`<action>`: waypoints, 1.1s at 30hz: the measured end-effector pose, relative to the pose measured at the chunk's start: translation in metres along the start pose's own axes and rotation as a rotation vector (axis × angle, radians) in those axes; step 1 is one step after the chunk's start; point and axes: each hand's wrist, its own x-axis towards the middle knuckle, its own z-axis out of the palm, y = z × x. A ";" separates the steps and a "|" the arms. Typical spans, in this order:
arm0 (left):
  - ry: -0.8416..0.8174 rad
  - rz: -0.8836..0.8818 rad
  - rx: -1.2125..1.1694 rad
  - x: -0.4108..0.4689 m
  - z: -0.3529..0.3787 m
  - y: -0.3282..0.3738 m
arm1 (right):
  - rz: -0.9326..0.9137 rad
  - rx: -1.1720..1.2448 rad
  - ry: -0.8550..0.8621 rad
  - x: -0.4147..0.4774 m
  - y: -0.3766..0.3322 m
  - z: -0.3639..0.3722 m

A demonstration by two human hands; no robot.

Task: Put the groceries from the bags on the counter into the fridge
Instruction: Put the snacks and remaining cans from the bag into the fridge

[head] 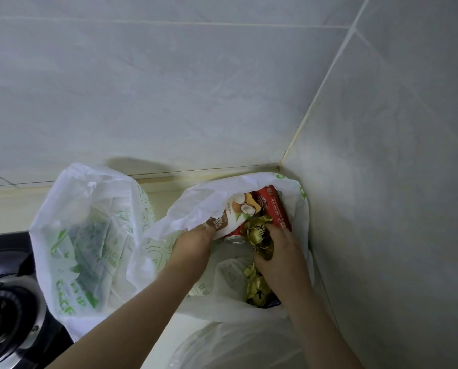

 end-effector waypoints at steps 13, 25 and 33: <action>0.100 0.013 -0.145 -0.057 -0.015 0.011 | 0.074 0.052 -0.048 -0.022 0.007 0.000; 0.092 -0.030 -0.187 -0.078 -0.022 0.011 | 0.099 0.081 -0.206 -0.037 0.010 -0.009; 0.109 -0.056 -0.203 -0.079 -0.023 0.006 | 0.052 0.002 -0.131 -0.021 -0.009 0.004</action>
